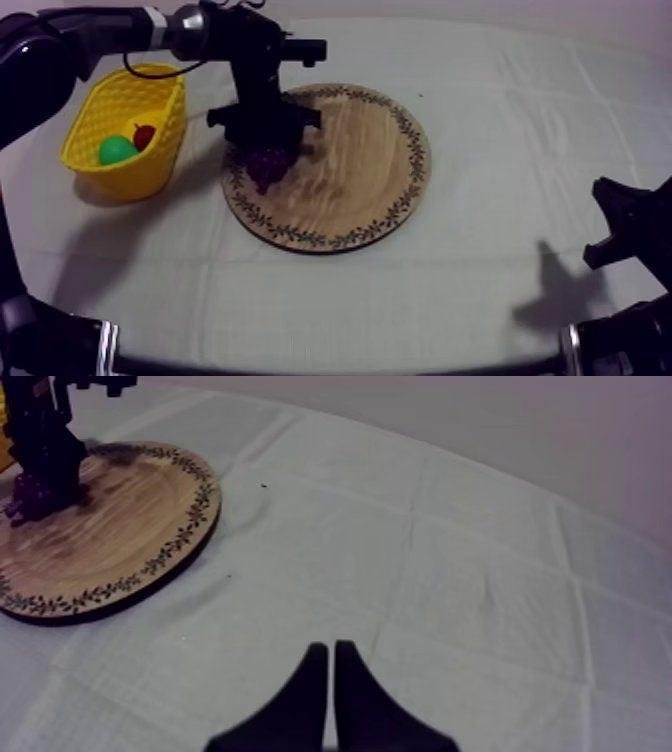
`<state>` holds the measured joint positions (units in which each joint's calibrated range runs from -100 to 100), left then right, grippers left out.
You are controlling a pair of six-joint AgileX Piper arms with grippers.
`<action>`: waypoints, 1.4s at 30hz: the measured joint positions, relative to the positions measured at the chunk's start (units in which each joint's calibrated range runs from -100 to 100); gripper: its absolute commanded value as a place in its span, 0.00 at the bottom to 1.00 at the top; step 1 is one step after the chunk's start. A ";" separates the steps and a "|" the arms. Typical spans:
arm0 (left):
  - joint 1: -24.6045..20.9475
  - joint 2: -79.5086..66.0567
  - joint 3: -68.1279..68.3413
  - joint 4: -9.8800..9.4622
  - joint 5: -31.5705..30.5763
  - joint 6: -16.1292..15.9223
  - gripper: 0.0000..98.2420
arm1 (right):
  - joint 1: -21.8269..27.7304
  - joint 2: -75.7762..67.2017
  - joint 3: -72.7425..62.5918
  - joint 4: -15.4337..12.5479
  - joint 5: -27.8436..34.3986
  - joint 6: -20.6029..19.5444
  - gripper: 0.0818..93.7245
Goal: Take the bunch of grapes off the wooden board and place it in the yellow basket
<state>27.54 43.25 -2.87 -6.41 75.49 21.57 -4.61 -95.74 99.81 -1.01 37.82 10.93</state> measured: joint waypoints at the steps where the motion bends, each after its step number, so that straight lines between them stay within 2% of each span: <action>1: 0.00 0.06 0.00 0.00 -0.14 -0.18 0.44 | 0.00 0.00 0.00 0.00 0.00 0.00 0.00; 10: -0.33 -3.52 1.12 0.24 -0.46 -2.08 0.38 | 0.00 0.00 0.00 0.00 0.00 0.00 0.00; 18: -0.84 -13.99 4.66 0.45 4.35 -5.35 0.37 | 0.00 0.00 0.00 0.00 0.00 0.00 0.00; 27: -2.73 -30.09 17.76 -1.39 7.58 -9.52 0.36 | 0.00 0.00 0.00 0.00 0.00 0.00 0.00; 31: -5.08 -37.68 21.88 -2.64 7.80 -12.13 0.37 | 0.00 0.00 0.00 0.00 0.00 0.00 0.00; 37: -9.89 -44.43 20.11 -5.21 3.65 -15.57 0.36 | 0.00 0.00 0.00 0.00 0.00 0.00 0.00; 42: -14.66 -44.60 20.14 -6.30 -4.22 -17.73 0.35 | 0.00 0.00 0.00 0.00 0.00 0.00 0.00</action>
<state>12.88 -1.35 17.26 -12.72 71.26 3.84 -4.61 -95.74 99.81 -1.01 37.82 10.93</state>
